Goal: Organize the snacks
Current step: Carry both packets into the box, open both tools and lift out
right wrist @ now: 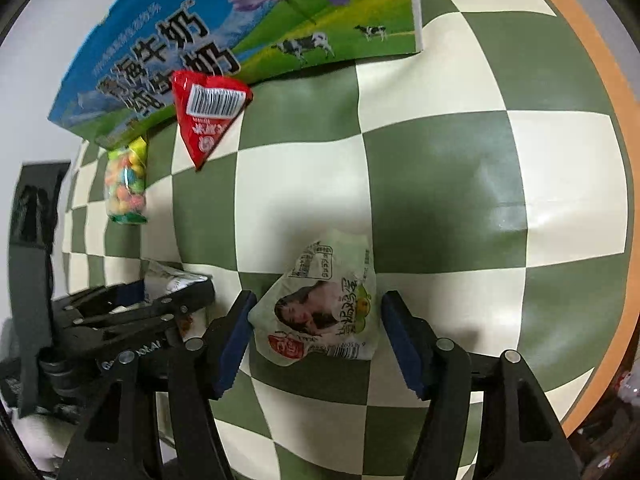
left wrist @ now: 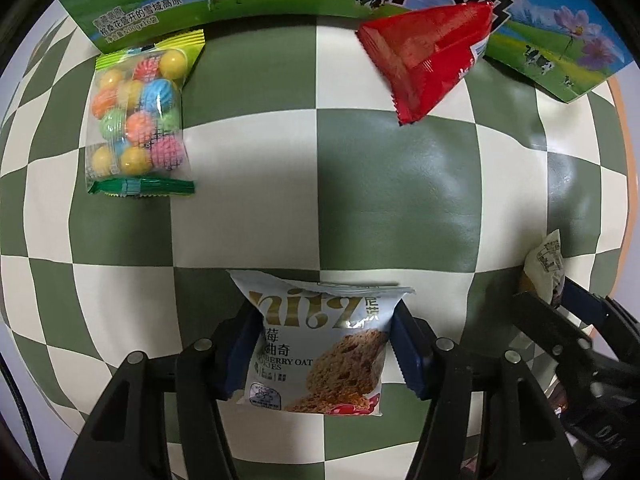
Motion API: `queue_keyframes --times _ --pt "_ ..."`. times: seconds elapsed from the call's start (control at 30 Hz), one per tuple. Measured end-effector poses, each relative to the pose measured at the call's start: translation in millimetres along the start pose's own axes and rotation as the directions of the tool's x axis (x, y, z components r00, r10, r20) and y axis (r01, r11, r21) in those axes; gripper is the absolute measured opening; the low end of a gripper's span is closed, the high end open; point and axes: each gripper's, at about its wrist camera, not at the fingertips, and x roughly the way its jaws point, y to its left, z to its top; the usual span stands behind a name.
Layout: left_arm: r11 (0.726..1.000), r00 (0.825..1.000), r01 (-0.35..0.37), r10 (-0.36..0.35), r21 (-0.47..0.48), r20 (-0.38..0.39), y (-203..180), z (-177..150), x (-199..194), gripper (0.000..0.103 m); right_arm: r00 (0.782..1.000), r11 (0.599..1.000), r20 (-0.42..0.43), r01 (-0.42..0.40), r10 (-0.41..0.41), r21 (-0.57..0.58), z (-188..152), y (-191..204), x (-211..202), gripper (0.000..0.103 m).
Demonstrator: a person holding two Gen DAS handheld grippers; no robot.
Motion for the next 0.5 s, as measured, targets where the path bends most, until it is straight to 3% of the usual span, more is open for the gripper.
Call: queue_keyframes --times 0.17,0.5 --pt "1.000 0.999 -0.010 0.010 0.002 0.032 5.9 3.5 -22.9 0.057 0.995 0.993 0.060 0.086 -0.081 -0.078 -9.4 19.8 2.3 0.063" --pt "0.998 0.995 0.033 -0.037 0.044 0.094 -1.6 18.9 -69.3 0.051 0.990 0.999 0.139 -0.006 0.012 -0.043 4.9 14.4 -42.2 0.063"
